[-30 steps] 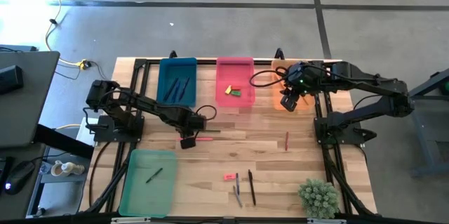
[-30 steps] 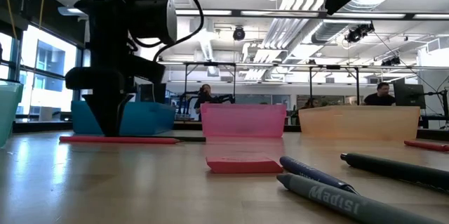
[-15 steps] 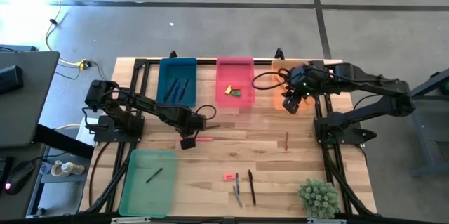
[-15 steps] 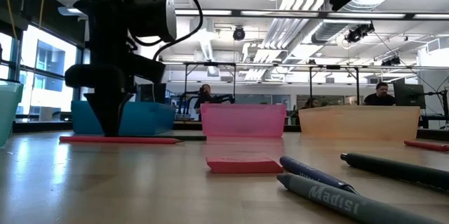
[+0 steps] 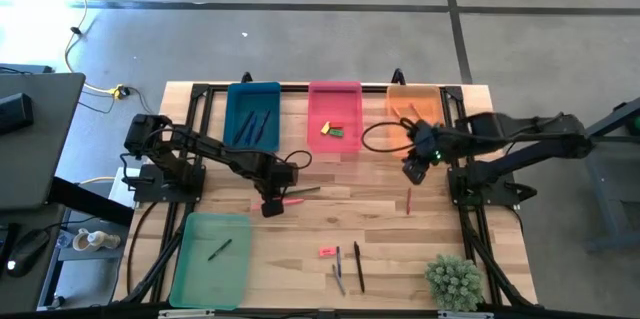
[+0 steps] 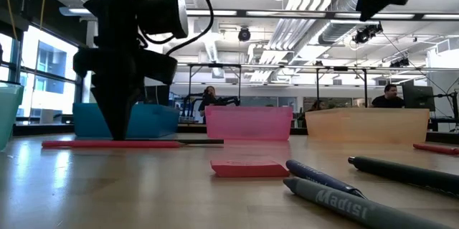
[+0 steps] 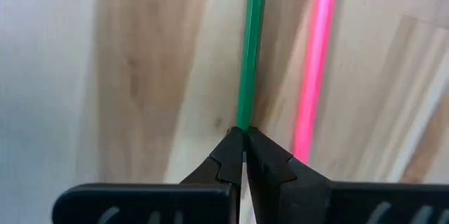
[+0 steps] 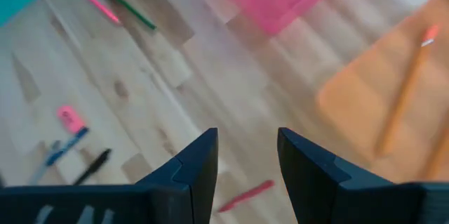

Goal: Sort crayons/erasers/pens/pencils in bins
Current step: Put the green pencil into the orange bin

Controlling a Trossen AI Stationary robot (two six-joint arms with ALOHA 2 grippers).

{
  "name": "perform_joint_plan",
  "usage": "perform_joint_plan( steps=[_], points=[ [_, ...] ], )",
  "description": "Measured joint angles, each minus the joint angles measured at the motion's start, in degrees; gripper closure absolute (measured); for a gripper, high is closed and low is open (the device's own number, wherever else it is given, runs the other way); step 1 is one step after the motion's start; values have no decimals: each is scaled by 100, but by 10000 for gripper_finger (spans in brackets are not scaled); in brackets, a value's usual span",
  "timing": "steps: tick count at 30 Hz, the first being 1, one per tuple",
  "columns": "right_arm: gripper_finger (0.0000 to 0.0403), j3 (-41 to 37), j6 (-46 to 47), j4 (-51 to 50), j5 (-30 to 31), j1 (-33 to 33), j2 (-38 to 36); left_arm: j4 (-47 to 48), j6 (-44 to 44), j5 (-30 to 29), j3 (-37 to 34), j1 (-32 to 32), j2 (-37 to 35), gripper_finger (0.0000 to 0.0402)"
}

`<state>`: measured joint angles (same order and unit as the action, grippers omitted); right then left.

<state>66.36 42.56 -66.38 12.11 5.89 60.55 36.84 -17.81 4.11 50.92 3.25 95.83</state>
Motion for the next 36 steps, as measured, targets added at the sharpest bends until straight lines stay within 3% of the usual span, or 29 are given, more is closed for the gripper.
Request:
perform_joint_plan(
  steps=[18,29,36],
  points=[
    [263,-2503,1280,4541,-428,593,17,-286,1,301,13,21,-17,401],
    [263,-2790,1559,4756,-437,590,17,-367,-7,319,15,26,-7,397],
    [263,-2790,1541,4739,-437,590,17,-79,-150,379,17,10,-4,344]
  ],
)
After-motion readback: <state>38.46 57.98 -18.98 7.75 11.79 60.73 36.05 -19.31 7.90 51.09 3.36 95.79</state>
